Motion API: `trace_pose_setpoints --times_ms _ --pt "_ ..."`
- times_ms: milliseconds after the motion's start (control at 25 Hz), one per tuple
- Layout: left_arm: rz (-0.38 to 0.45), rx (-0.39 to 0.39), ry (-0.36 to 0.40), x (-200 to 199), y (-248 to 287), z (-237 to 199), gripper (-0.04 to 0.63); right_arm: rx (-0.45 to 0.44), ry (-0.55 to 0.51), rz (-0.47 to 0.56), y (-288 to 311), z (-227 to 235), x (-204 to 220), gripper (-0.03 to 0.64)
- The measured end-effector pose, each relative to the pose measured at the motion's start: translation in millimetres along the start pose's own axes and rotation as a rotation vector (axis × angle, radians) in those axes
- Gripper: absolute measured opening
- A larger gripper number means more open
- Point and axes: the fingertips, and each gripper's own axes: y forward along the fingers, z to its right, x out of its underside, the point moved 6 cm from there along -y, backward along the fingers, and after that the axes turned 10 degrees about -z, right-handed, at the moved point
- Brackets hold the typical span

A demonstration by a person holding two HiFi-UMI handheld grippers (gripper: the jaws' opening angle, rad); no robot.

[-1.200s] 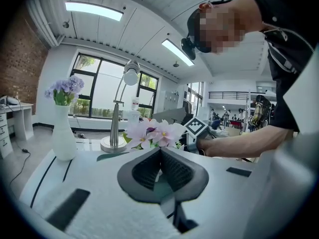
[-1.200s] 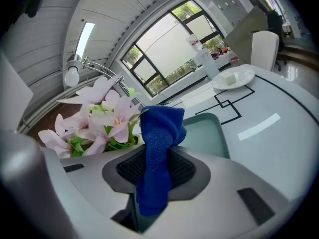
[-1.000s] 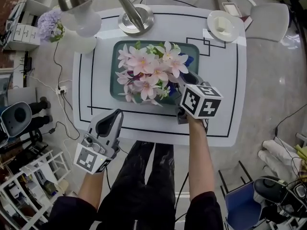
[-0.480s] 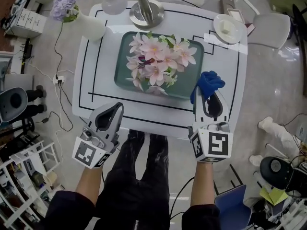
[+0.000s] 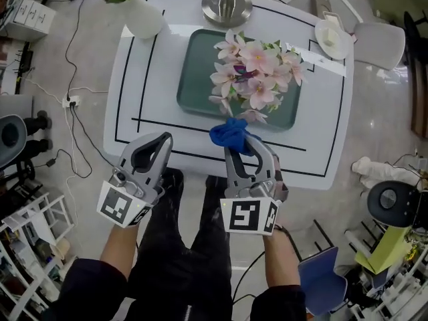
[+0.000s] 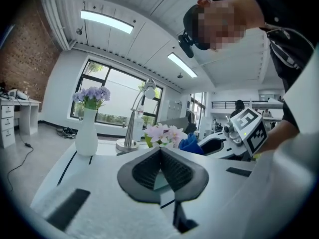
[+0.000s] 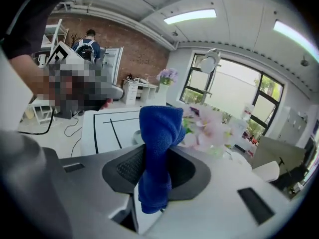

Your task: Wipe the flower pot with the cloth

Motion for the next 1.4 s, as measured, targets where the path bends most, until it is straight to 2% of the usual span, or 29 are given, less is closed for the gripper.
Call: trace_pose_setpoints --times_ms 80,160,400,520,720,960,1080,1240,1400 --pt "0.001 0.016 0.003 3.1 -11.1 -14.6 0.006 0.0 -0.046 -0.066 20.7 -17.2 -2.1 0.114" --pt "-0.004 0.026 -0.005 6.0 -22.1 -28.0 0.006 0.036 -0.106 -0.14 42.5 -22.4 0.6 0.114" --pt "0.012 0.037 -0.016 14.5 -44.7 -55.5 0.006 0.254 -0.182 -0.278 76.7 -0.4 -2.9 0.115" --pt "0.015 0.041 -0.025 21.6 -54.8 -68.0 0.006 0.311 -0.136 -0.308 92.4 7.7 -4.4 0.115" --pt "0.004 0.054 -0.048 30.5 -70.2 -87.9 0.006 0.339 -0.041 -0.351 114.7 16.1 -6.5 0.114" --pt "0.019 0.055 -0.062 30.9 -81.1 -110.5 0.006 0.276 0.065 -0.41 132.0 17.7 -6.5 0.114" --pt "0.023 0.058 -0.07 30.4 -83.7 -119.9 0.006 0.252 0.082 -0.412 134.8 10.5 -10.7 0.114" --pt "0.022 0.07 -0.077 30.2 -83.5 -129.6 0.006 0.305 0.063 -0.347 122.3 3.2 -33.7 0.114" --pt "0.019 0.075 -0.096 30.6 -83.5 -139.0 0.006 0.359 0.142 -0.374 128.3 16.1 -31.7 0.115"
